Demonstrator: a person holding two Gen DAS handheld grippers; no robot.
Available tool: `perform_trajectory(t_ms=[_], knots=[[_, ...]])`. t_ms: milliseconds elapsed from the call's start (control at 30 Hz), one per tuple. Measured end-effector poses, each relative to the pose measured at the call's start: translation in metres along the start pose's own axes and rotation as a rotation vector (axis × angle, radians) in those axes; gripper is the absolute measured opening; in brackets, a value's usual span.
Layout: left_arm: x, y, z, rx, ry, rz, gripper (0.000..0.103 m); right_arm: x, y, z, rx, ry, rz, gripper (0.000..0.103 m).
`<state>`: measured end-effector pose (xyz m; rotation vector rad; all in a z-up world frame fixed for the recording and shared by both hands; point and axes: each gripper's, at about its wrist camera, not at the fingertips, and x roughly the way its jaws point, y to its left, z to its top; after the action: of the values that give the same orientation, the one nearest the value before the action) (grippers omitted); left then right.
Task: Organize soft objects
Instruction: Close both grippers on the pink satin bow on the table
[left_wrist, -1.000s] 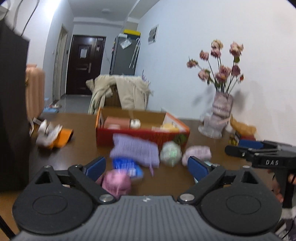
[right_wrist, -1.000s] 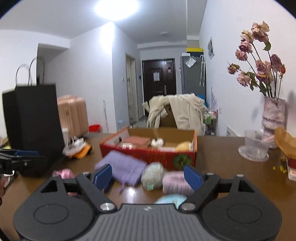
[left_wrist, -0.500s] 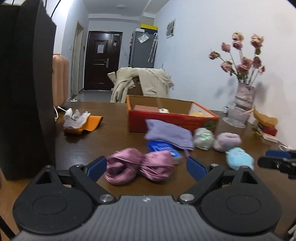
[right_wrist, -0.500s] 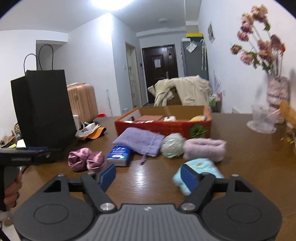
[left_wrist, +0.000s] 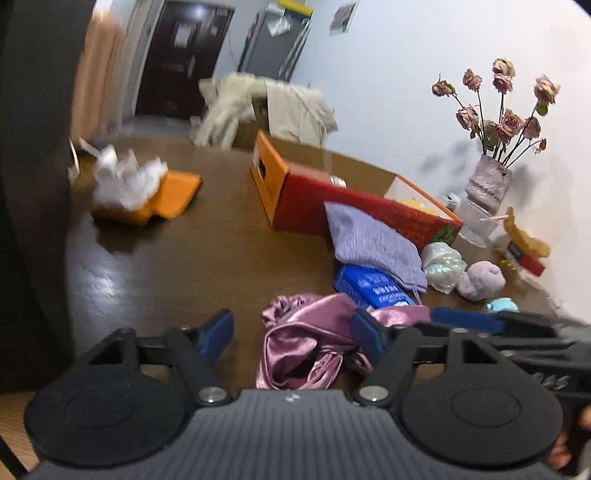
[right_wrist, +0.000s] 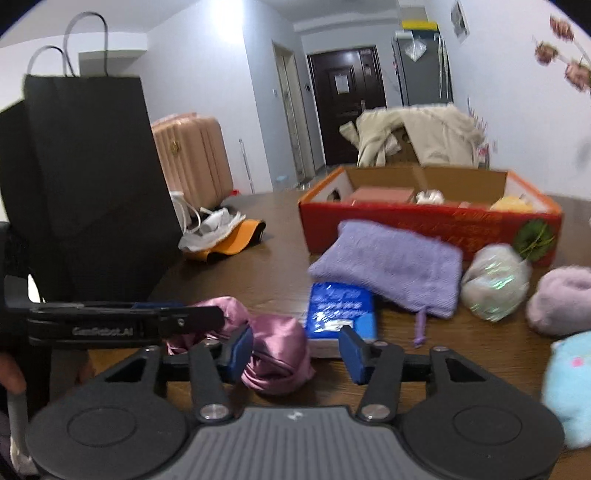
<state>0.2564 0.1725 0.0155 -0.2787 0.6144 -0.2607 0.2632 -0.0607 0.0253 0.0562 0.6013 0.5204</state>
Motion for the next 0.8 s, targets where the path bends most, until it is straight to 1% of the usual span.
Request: perform_trajectory(t_ms=[33,67,100,133,167,200,233,300,400,533,600,700,800], knots=[[0.003,0.004,0.0,-0.027,0.006,-0.021,0.071,0.005,0.0,-0.001,0.015,0.015,0.015,0.035],[0.006,0.008,0.0,-0.057,0.012,-0.046,0.07,0.009,-0.001,-0.002,0.029,0.024,0.029,0.03],[0.009,0.01,0.0,-0.082,0.019,-0.069,0.058,0.012,-0.003,-0.003,0.043,0.034,0.04,0.027],[0.011,0.012,-0.001,-0.099,0.021,-0.105,0.042,0.014,-0.004,-0.003,0.055,0.043,0.047,0.022],[0.011,0.011,-0.001,-0.107,0.017,-0.128,0.038,0.015,-0.006,-0.004,0.066,0.048,0.058,0.021],[0.009,0.009,-0.002,-0.096,0.011,-0.129,0.031,0.014,-0.007,-0.003,0.074,0.056,0.071,0.018],[0.006,0.004,-0.002,-0.077,0.005,-0.133,0.021,0.01,-0.007,-0.003,0.073,0.057,0.076,0.016],[-0.001,-0.007,-0.004,-0.075,0.004,-0.133,0.021,0.0,-0.008,-0.004,0.066,0.056,0.085,0.015],[-0.018,-0.031,-0.011,-0.072,-0.005,-0.129,0.02,-0.027,-0.01,-0.009,0.046,0.038,0.09,0.015],[-0.038,-0.065,-0.023,-0.072,-0.027,-0.16,0.019,-0.068,-0.02,-0.017,0.03,0.007,0.085,0.014],[-0.041,-0.083,-0.024,-0.052,-0.033,-0.176,0.019,-0.087,-0.028,-0.018,0.02,-0.013,0.074,0.014],[-0.036,-0.108,-0.013,-0.022,-0.036,-0.202,0.019,-0.107,-0.047,-0.013,0.021,-0.049,0.053,0.014],[-0.024,-0.124,0.005,-0.015,-0.033,-0.235,0.018,-0.117,-0.067,0.002,0.018,-0.087,0.032,0.014]])
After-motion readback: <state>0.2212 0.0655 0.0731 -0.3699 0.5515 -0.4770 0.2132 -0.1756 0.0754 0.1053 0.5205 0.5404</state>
